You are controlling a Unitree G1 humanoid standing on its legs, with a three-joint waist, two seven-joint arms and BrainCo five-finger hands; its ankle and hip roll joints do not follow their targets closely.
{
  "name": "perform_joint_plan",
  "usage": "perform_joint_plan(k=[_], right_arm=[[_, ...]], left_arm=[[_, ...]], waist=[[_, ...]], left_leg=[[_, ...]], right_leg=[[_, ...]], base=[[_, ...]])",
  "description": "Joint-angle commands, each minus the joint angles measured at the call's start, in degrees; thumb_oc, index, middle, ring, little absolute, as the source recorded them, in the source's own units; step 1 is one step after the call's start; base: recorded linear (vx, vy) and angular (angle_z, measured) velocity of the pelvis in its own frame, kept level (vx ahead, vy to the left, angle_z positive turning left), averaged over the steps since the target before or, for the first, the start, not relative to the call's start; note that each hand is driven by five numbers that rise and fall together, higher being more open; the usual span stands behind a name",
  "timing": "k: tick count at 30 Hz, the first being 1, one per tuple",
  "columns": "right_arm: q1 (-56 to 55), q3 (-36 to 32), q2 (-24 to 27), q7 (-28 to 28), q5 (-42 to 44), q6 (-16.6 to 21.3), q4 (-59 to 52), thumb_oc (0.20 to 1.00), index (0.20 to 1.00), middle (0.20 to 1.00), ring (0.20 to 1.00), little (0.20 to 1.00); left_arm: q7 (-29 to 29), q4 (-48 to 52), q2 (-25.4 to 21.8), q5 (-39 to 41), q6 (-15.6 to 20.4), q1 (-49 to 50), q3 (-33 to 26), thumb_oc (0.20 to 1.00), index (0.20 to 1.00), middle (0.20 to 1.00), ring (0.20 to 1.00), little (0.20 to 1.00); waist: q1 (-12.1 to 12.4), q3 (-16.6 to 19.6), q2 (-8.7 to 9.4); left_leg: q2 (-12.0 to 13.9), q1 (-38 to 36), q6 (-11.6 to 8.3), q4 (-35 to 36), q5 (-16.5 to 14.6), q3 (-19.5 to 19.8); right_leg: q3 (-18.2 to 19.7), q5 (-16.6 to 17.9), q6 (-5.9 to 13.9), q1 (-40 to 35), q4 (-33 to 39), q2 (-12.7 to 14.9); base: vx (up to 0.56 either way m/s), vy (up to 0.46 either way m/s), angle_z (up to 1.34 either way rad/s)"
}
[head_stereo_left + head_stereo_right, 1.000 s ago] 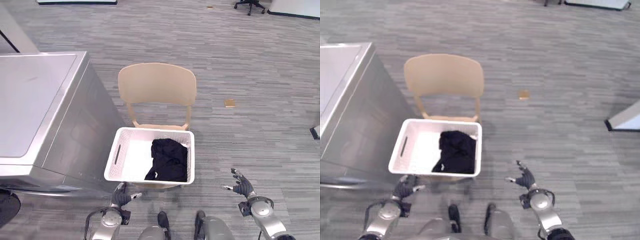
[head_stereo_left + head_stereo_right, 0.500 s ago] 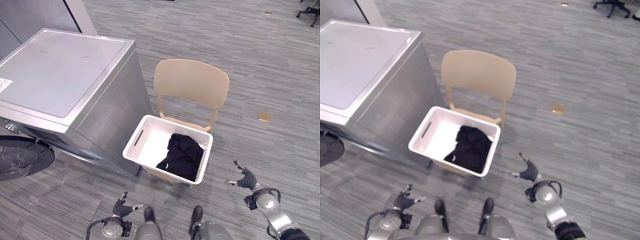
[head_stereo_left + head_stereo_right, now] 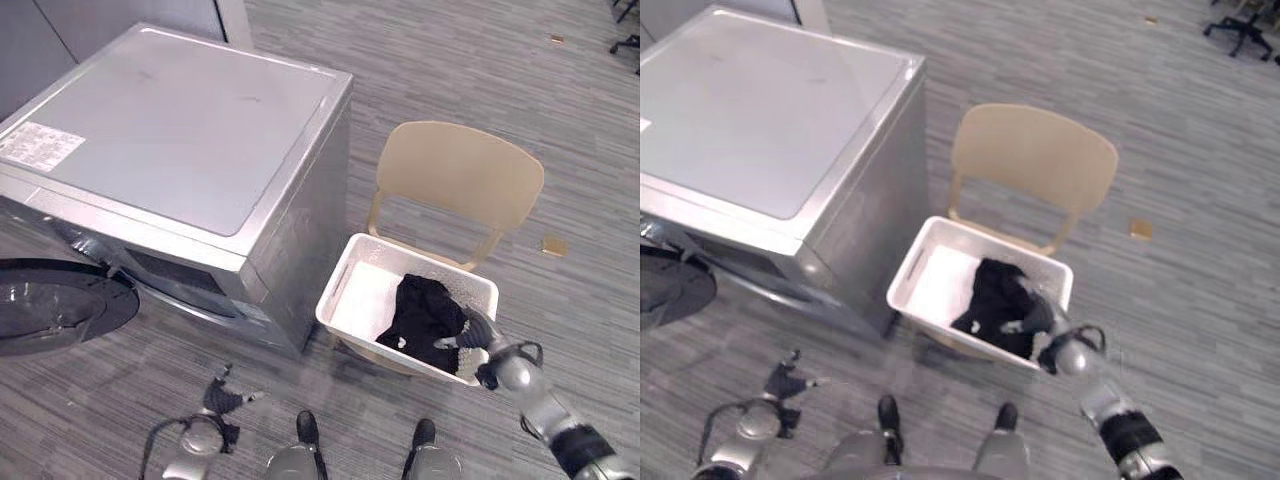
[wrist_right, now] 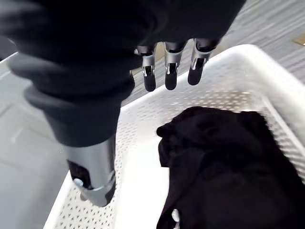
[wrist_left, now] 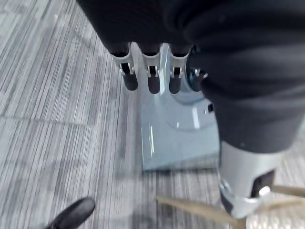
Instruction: Grab the laundry basket,head to the washer,open it,put in the laundry and shut it.
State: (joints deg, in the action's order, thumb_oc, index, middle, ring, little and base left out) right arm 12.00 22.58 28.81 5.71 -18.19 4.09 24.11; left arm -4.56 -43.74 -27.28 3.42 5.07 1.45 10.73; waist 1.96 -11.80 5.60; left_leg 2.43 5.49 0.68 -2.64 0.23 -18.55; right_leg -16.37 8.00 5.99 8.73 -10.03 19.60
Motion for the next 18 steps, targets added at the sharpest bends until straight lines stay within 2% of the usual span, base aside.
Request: perform_joint_plan(k=[1,2,3,5,6,10,11,14,15,18], right_arm=[[3.1,-0.4,3.3,3.3,-3.0,1.3,0.9,1.0,1.0,1.0,1.0,1.0],[4.4,0.7,3.4,3.4,-2.9,1.1,2.5,1.0,1.0,1.0,1.0,1.0],[7.4,2.4,3.2,3.7,-3.3,0.3,6.6,1.0,1.0,1.0,1.0,1.0],[8.4,3.2,3.3,4.5,-3.6,0.2,8.3,1.0,1.0,1.0,1.0,1.0],[10.3,4.0,3.2,4.9,-4.3,-0.2,11.0,1.0,1.0,1.0,1.0,1.0],[14.5,6.2,2.2,6.2,-4.5,-0.8,16.2,1.0,1.0,1.0,1.0,1.0],[16.9,7.5,1.4,6.6,-4.7,-1.5,21.2,1.0,1.0,1.0,1.0,1.0],[19.4,8.8,1.1,7.3,-4.7,-2.1,25.6,1.0,1.0,1.0,1.0,1.0],[21.5,9.7,0.5,7.8,-4.6,-2.7,30.0,1.0,1.0,1.0,1.0,1.0],[26.3,10.9,0.5,8.9,-4.5,-4.5,38.9,1.0,1.0,1.0,1.0,1.0]], left_arm=[[-1.4,1.6,1.0,-1.3,3.1,-0.1,-1.3,1.0,1.0,1.0,1.0,1.0],[-1.6,1.3,0.8,-0.9,3.2,-0.7,-1.3,1.0,1.0,1.0,1.0,1.0],[-2.0,1.5,0.2,0.5,3.9,-0.4,-1.8,1.0,1.0,1.0,1.0,1.0],[-1.9,1.9,0.1,0.5,4.0,-0.4,-1.5,1.0,1.0,1.0,1.0,1.0],[-1.8,2.0,-0.1,0.9,4.2,-0.8,-1.0,1.0,1.0,1.0,1.0,1.0],[-2.3,1.1,0.4,1.3,4.6,-1.0,-0.4,1.0,1.0,1.0,1.0,1.0],[-2.3,0.3,0.7,1.9,4.8,-1.6,0.1,1.0,1.0,1.0,1.0,1.0],[-2.6,-0.4,0.9,2.7,5.2,-2.7,0.9,1.0,1.0,1.0,1.0,1.0],[-3.1,-1.1,1.1,3.4,5.4,-3.8,1.6,1.0,1.0,1.0,1.0,1.0],[-3.9,-1.7,1.2,5.6,5.8,-7.1,3.0,1.0,1.0,1.0,1.0,1.0]], waist=[[0.7,-0.8,-1.36],[0.5,-1.6,-1.23],[2.1,-2.4,-1.14],[2.5,-2.4,-1.29],[2.8,-2.9,-1.62],[4.1,-3.4,-2.55],[4.7,-4.3,-3.28],[5.3,-5.5,-4.03],[5.7,-6.2,-4.6],[6.5,-7.8,-5.92]], left_leg=[[2.9,0.8,-2.53,-1.1,-2.4,4.0],[2.1,0.8,-2.39,-0.9,-2.3,4.4],[1.3,1.3,-2.42,-1.1,-2.5,4.5],[0.9,2.4,-2.49,-1.0,-2.2,4.9],[0.6,4.6,-2.56,-0.9,-1.6,5.6],[0.7,8.3,-2.7,-0.6,-0.4,6.1],[0.8,9.9,-2.84,-0.3,0.7,6.4],[0.8,11.8,-3.07,-0.3,1.6,6.9],[0.9,12.5,-3.67,-0.1,1.1,7.7],[0.7,15.1,-4.02,0.7,2.9,8.4]], right_leg=[[1.7,-10.9,2.8,-0.3,-4.6,-6.7],[3.0,-11.3,2.51,0.7,-4.0,-8.9],[1.4,-11.9,2.35,-0.3,-1.0,-9.0],[0.8,-11.9,2.02,-0.5,0.6,-9.1],[3.5,-12.0,1.74,1.4,1.2,-10.8],[2.4,-10.8,1.57,4.1,2.1,-10.5],[2.4,-10.0,1.43,5.6,2.5,-10.5],[2.6,-9.5,1.24,7.6,2.5,-10.7],[2.9,-10.4,1.52,8.5,2.3,-10.7],[2.4,-9.9,1.47,11.0,2.4,-10.6]], base=[[0.02,0.092,-0.15],[0.0,0.039,0.18],[0.0,0.036,0.24],[-0.03,-0.011,0.13],[-0.05,-0.031,-0.02],[-0.09,-0.034,0.15],[-0.06,-0.037,0.08],[-0.02,-0.035,0.04],[-0.01,-0.046,0.01],[-0.03,-0.027,0.12]])
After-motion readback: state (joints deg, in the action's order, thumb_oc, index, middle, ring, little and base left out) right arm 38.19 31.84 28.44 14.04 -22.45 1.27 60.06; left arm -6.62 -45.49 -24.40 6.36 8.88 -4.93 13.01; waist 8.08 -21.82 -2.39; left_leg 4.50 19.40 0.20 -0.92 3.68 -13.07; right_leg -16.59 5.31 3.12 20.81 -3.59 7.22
